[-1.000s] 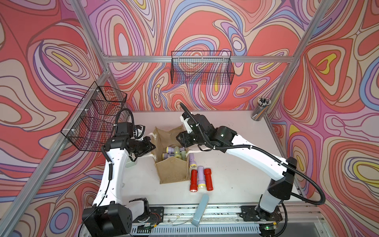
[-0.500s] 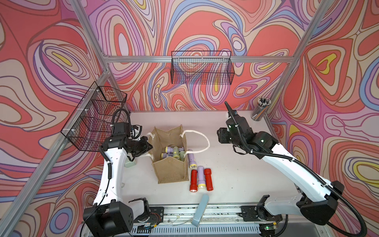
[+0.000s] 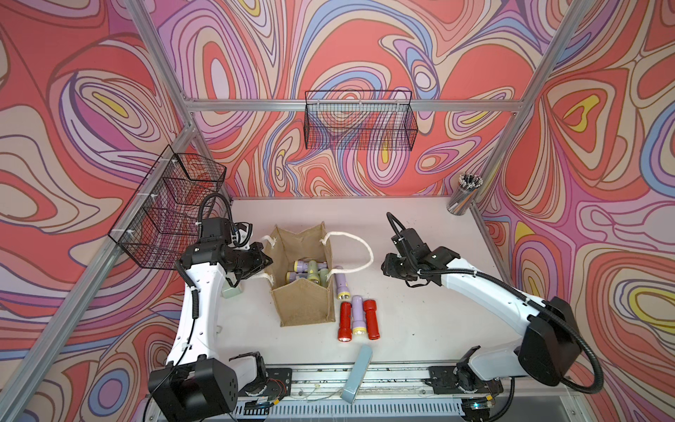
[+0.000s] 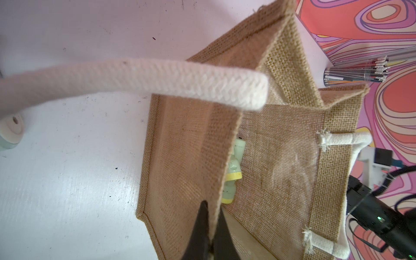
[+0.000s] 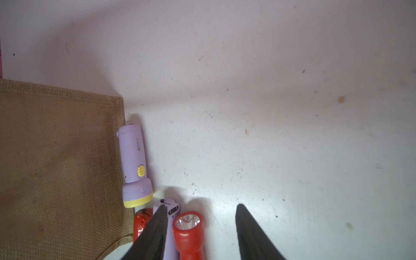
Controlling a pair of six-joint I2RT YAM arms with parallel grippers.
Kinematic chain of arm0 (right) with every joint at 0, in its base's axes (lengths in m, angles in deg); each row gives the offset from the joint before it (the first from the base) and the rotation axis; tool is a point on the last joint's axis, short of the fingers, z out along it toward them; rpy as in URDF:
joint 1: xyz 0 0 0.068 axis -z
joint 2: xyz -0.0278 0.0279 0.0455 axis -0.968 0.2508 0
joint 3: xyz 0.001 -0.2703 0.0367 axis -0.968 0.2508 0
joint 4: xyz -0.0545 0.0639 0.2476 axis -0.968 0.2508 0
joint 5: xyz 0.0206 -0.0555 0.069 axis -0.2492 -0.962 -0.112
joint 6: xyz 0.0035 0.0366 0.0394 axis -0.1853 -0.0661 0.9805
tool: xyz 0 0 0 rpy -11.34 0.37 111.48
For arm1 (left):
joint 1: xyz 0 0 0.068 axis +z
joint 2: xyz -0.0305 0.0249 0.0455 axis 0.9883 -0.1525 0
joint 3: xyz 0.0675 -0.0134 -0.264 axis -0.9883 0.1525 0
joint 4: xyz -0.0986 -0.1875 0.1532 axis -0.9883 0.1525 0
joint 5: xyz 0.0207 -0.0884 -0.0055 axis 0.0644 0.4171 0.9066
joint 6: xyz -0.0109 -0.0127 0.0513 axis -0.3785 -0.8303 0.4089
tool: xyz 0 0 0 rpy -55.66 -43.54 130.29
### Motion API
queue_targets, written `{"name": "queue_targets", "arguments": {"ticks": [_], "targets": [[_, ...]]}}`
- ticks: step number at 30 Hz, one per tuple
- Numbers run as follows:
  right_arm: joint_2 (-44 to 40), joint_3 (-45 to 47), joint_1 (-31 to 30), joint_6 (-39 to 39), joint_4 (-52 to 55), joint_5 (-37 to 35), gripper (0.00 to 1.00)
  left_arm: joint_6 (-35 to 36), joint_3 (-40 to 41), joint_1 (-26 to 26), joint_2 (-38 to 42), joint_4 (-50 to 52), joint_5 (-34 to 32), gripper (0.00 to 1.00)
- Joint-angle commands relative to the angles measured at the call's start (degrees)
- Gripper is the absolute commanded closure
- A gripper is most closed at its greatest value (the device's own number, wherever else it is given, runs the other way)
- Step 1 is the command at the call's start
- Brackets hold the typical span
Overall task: Put the flashlights into the tote bags
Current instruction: Pick up the flashlight from the center of the board.
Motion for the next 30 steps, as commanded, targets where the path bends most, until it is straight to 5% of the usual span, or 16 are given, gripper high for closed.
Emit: {"name": "queue_targets", "arguments": {"ticks": [1, 15, 30], "targets": [[4.28, -0.30, 0.10, 2.81, -11.26, 9.20, 0.48, 0.62, 0.57, 0.65, 1.37, -0.52, 1.93, 0.94], [24.12, -12.33, -3.71, 1.05, -14.08, 16.45, 0.47, 1.15, 2.21, 0.70, 1.72, -0.77, 2.32, 0.93], [34.38, -25.62, -11.01, -2.49, 1.83, 6.27, 0.46, 1.08, 2.13, 0.65, 2.63, -0.40, 2.59, 0.92]]}}
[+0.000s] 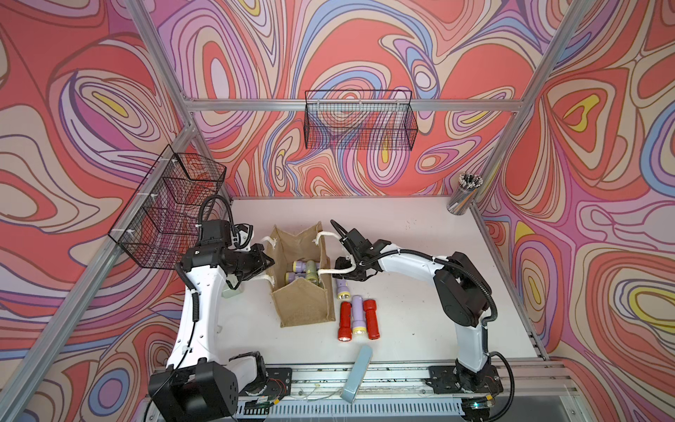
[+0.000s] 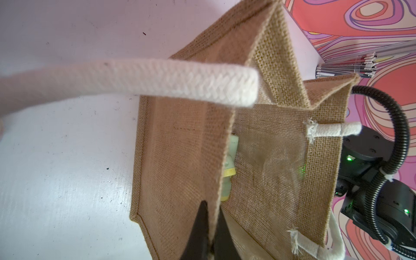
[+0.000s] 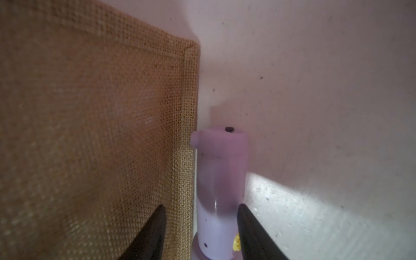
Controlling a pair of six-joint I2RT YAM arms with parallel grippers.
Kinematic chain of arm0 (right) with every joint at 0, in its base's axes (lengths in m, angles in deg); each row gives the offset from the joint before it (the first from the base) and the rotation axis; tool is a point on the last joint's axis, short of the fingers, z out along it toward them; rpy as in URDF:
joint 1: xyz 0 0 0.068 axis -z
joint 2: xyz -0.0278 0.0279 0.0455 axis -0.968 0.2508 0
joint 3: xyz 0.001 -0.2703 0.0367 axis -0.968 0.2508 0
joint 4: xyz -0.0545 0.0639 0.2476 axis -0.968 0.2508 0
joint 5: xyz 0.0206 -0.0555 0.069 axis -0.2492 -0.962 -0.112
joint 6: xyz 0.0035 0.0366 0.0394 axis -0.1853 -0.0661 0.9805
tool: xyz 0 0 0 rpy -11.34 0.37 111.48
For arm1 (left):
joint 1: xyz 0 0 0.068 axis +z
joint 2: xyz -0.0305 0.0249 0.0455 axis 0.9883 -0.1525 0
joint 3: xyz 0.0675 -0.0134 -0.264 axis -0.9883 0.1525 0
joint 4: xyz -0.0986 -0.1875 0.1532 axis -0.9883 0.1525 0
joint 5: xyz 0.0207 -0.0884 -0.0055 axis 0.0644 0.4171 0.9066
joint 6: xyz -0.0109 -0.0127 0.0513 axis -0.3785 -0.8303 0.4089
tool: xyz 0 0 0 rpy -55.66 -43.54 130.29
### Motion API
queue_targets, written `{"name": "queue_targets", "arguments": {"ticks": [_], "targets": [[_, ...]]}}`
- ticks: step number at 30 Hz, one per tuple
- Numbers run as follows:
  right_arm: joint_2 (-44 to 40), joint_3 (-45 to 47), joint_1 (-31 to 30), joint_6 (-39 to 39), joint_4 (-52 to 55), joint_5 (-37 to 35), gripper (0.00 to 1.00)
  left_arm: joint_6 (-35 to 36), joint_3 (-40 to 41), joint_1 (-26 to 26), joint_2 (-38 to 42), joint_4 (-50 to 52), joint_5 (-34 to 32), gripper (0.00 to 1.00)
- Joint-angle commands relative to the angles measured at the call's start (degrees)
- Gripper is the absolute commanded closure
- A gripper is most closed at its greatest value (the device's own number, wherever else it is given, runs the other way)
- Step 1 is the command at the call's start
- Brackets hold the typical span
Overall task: Put the flashlights into the tote bags
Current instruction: Pick up the flashlight from the center of the board.
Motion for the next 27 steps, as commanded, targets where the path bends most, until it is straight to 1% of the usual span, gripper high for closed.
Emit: {"name": "queue_targets", "arguments": {"ticks": [1, 5, 7, 12, 15, 18, 23, 27], "targets": [[2.83, -3.09, -1.23, -1.27, 6.10, -5.69, 0.47, 0.91, 0.40, 0.55, 1.49, 0.29, 0.58, 0.92], [5.33, -6.63, -2.37, -2.88, 10.62, -11.26, 0.47, 0.91, 0.51, 0.51, 1.76, 0.27, 0.89, 0.92], [6.82, -8.56, -2.83, -3.80, 12.43, -12.73, 0.47, 0.83, 0.71, 0.52, 1.82, 0.23, 0.92, 0.92], [9.60, -11.02, -3.45, -4.58, 13.70, -13.12, 0.47, 0.82, 0.92, 0.51, 1.78, 0.05, 1.28, 0.92], [10.48, -11.37, -3.54, -4.92, 15.29, -13.54, 0.50, 0.82, 0.93, 0.53, 1.94, 0.23, 1.17, 0.92], [10.32, -10.18, -3.55, -5.20, 16.36, -14.54, 0.57, 0.98, 0.93, 0.56, 2.14, 0.41, 0.94, 0.92], [10.82, -9.58, -3.44, -6.10, 18.50, -18.86, 0.73, 0.39, 1.36, 0.55, 1.94, -0.25, 1.36, 0.92], [10.33, -9.45, -2.62, -6.30, 17.70, -19.80, 0.78, 0.12, 1.53, 0.56, 2.21, -0.41, 1.65, 0.92]]}}
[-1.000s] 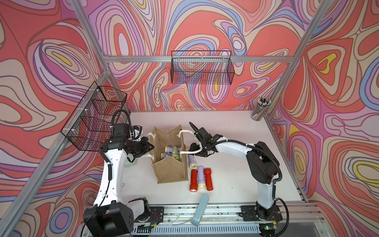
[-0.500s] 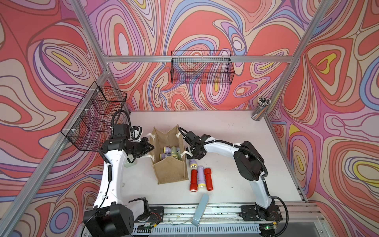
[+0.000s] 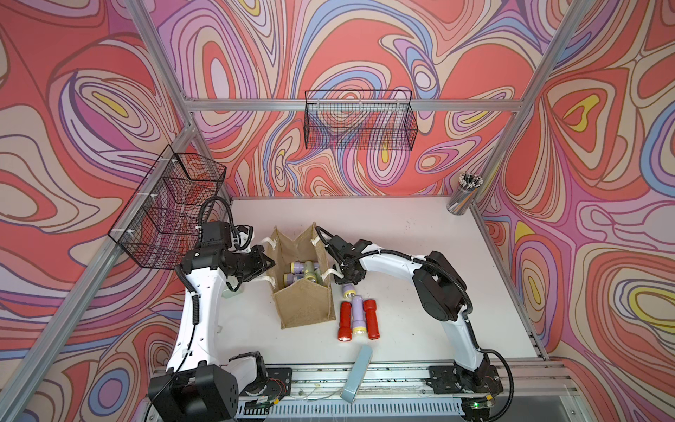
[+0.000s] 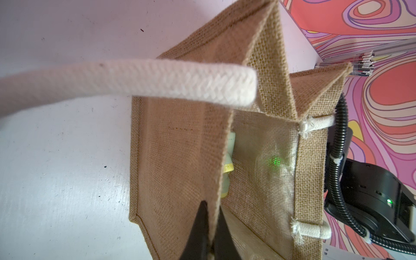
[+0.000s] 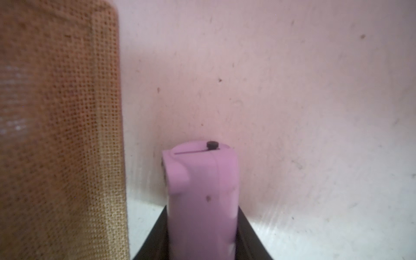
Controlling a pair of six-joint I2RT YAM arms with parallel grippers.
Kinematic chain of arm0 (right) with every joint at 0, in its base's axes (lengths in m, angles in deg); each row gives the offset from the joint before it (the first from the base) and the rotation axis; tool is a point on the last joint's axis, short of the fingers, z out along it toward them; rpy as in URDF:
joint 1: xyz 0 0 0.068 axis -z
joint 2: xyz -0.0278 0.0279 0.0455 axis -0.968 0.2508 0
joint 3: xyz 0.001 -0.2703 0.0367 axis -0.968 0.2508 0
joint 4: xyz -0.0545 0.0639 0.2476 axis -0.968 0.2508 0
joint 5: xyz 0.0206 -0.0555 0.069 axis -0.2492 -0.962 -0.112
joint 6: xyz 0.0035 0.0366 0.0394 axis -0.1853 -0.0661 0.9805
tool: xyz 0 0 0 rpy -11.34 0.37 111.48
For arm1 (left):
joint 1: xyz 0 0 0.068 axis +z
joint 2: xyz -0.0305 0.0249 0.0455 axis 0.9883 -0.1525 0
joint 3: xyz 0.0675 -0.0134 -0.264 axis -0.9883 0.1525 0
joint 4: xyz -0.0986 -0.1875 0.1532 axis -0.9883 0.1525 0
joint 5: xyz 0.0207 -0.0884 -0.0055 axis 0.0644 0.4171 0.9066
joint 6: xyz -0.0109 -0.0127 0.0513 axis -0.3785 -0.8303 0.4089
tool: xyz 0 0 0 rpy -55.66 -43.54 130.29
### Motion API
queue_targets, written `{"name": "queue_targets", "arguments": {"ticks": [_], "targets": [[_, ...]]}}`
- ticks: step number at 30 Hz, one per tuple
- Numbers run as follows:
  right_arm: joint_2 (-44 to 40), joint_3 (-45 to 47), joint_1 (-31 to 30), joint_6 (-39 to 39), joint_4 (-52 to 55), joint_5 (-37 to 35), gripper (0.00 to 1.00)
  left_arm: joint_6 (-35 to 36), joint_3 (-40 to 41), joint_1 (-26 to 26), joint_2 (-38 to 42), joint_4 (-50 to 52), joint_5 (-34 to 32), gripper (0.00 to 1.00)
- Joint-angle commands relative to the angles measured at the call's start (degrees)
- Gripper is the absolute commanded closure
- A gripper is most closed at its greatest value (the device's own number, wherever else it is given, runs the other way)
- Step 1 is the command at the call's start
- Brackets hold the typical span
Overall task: Put the flashlights into the tote bags
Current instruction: Pick up the flashlight from the center of the board.
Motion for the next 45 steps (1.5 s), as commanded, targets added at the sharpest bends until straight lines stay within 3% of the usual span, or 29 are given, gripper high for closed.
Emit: {"name": "queue_targets", "arguments": {"ticks": [1, 11, 18, 29, 35, 45], "targets": [[1.14, 1.38, 1.04, -0.28, 2.80, -3.44, 0.77, 0.16, 0.62, 0.54, 1.49, -0.30, 1.06, 0.92], [-7.30, 4.48, 9.65, -1.64, 1.77, -7.11, 0.81, 0.43, 1.02, 0.55, 2.92, 0.89, 0.66, 0.92], [-15.78, 4.52, 11.54, -2.72, 3.95, -12.00, 0.83, -0.19, 2.07, 0.53, 1.99, -0.56, 3.85, 0.92], [-26.41, -2.39, 11.42, -1.82, 2.28, -7.28, 0.85, -0.28, 2.38, 0.53, 1.30, -0.93, 5.93, 0.92], [-28.68, -7.29, 7.91, -3.55, -2.25, -4.03, 0.85, -0.45, 2.77, 0.55, 1.36, -1.50, 7.10, 0.92], [-19.38, -18.06, -3.85, -9.70, -12.99, 8.99, 0.84, -0.50, 3.30, -0.01, 1.75, -1.80, 9.33, 0.94]]}}
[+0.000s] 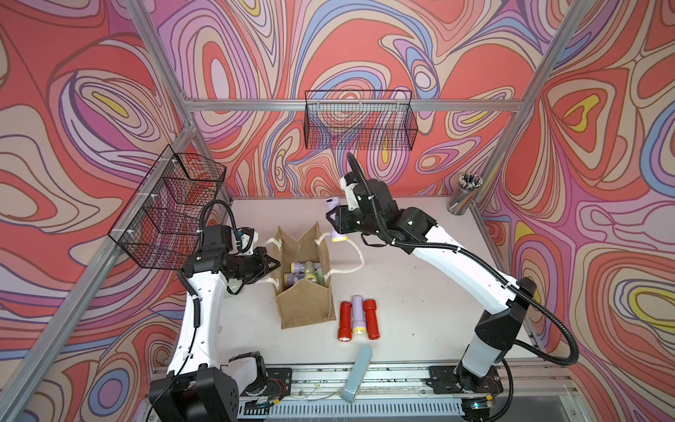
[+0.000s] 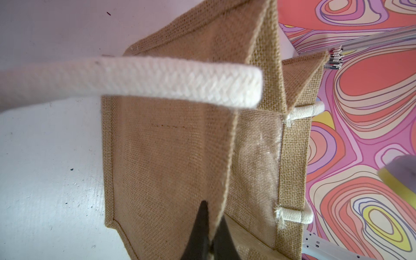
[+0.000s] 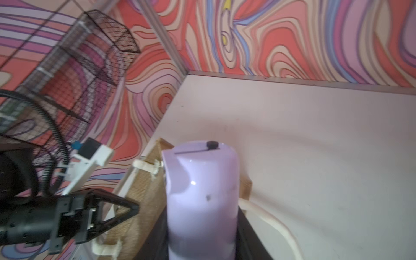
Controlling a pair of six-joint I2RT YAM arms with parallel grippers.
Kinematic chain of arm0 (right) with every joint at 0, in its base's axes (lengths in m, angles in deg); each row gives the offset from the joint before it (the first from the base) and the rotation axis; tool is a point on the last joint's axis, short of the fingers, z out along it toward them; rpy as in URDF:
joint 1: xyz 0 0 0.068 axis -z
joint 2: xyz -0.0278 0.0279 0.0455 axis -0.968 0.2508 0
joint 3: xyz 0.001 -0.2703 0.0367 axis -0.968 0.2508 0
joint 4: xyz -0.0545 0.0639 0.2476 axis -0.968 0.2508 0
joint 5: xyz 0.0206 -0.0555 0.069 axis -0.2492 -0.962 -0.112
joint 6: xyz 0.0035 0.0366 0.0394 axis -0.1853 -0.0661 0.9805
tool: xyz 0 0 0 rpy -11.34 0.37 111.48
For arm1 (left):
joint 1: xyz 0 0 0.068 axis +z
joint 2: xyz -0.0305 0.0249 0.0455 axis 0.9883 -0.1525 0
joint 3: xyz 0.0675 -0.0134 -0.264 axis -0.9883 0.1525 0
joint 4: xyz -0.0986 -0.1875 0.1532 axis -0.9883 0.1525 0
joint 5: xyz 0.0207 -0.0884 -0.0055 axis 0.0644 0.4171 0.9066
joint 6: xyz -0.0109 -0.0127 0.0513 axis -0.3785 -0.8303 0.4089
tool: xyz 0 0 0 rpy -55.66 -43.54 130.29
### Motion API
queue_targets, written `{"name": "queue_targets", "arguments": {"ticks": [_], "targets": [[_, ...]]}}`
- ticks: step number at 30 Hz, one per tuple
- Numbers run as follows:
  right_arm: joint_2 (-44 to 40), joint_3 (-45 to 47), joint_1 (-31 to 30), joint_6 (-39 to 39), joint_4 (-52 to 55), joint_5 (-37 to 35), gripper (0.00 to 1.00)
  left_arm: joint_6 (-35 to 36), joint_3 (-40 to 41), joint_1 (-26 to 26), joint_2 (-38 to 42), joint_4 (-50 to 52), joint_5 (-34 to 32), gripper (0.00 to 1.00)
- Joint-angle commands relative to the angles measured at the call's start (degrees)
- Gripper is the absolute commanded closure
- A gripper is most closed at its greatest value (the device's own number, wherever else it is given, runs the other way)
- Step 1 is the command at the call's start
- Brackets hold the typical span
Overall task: Put the flashlights into the tote bags
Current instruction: Pick up the flashlight from the center of the board, then place the flashlight in the canvas bag.
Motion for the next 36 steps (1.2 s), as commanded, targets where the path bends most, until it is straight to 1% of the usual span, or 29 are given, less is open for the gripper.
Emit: {"name": "queue_targets", "arguments": {"ticks": [1, 5, 9, 10, 15, 19, 22, 25, 27, 30, 36], "targets": [[4.73, -1.27, -2.17, -2.26, -6.41, 7.12, 0.84, 0.48, 0.51, 0.02, 0.52, 0.07, 2.56, 0.94], [8.67, -0.20, -3.99, -3.39, -12.22, 11.80, 0.84, 0.41, 0.50, 0.02, 0.99, 0.02, 3.06, 0.94], [13.10, 2.02, -4.82, -6.41, -16.50, 15.62, 0.85, -0.68, 1.01, -0.03, 1.41, -1.70, 7.71, 0.95], [13.91, 2.28, -4.88, -6.65, -16.87, 16.14, 0.85, -0.82, 1.05, 0.00, 1.54, -1.88, 7.96, 0.95], [16.72, 4.53, -5.87, -9.36, -17.16, 17.55, 0.87, -0.18, 0.97, -0.03, 1.50, -0.85, 6.01, 0.95], [16.90, 8.60, -6.29, -10.66, -15.38, 12.86, 0.87, -0.52, 1.19, -0.02, 1.25, -1.32, 5.70, 0.95], [16.95, 9.53, -6.35, -11.05, -11.16, 8.98, 0.88, -1.07, 1.14, 0.05, 1.21, -1.93, 4.88, 0.95], [16.67, 9.69, -6.55, -10.45, -6.22, 2.64, 0.88, -1.42, 0.73, 0.03, 0.99, -2.15, 4.27, 0.95], [16.96, 8.81, -6.47, -8.70, -1.24, -3.00, 0.88, -1.77, 0.51, 0.04, 0.79, -2.52, 3.98, 0.96], [17.70, 7.16, -6.56, -5.49, 5.43, -8.69, 0.88, -2.13, 0.50, 0.03, 0.51, -2.88, 3.70, 0.95], [17.40, 8.17, -6.53, 0.46, 8.92, -10.59, 0.89, -2.24, 0.70, -0.03, 0.07, -2.57, 2.30, 0.95]]}}
